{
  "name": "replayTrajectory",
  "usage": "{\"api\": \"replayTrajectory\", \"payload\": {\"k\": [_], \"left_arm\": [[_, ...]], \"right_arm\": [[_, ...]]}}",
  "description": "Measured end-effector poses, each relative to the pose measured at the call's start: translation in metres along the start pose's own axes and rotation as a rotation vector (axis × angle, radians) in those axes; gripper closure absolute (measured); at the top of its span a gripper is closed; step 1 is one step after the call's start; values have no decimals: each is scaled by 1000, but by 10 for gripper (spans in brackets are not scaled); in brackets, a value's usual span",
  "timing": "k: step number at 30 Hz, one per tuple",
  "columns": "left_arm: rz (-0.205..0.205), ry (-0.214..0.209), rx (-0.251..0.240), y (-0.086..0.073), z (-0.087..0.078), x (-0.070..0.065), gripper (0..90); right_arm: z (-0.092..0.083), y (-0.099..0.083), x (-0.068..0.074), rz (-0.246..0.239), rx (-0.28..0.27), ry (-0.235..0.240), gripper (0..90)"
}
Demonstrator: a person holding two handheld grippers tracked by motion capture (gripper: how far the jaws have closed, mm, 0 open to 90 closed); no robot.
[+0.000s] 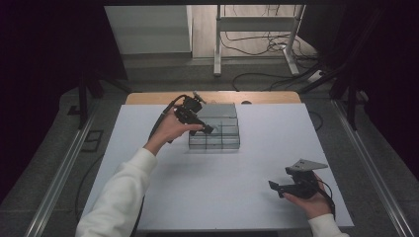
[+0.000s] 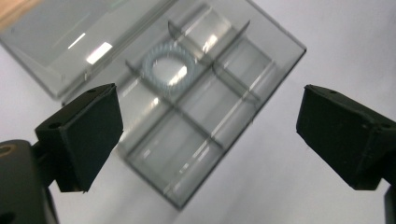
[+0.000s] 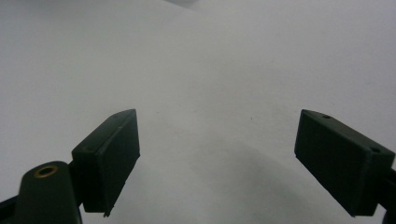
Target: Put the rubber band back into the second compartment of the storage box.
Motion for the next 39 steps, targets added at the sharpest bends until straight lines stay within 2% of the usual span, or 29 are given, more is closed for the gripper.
{"api": "replayTrajectory", "payload": {"k": [9, 14, 18, 21, 24, 30, 35, 37, 39], "left_arm": [[-18, 8, -32, -52, -19, -11, 75], [-15, 35, -72, -80, -31, -20, 78], [-10, 38, -90, -103, -39, -29, 81], [0, 63, -101, -120, -46, -33, 82], [-10, 78, -125, -137, -53, -35, 83], [-40, 87, -157, -164, -53, -35, 86], [-47, 96, -157, -171, -52, -34, 86], [-46, 110, -169, -175, -50, -33, 86], [-52, 131, -207, -181, -47, -31, 86]], "right_arm": [[-2, -1, 0, -4, 2, -5, 150], [-4, 2, 2, -3, -12, -6, 150], [-5, 2, 2, -2, -15, -7, 150], [-5, 4, 2, 2, -22, -7, 148], [-5, 3, 2, 1, -21, -5, 148], [-5, 3, 1, 2, -21, -3, 147], [-5, 4, 2, 1, -20, -3, 147], [-5, 4, 2, -2, -24, 0, 147], [-6, 4, 3, 0, -27, 3, 147]]}}
Point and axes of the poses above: each handheld gripper's, and its own axes: z roughly forward along the jaws, y roughly out of its top, x roughly to its left, the point moved 9 cm from there along z, roughly forward along the jaws, and after that the axes turned 13 degrees about -y, right-handed, at the moved point
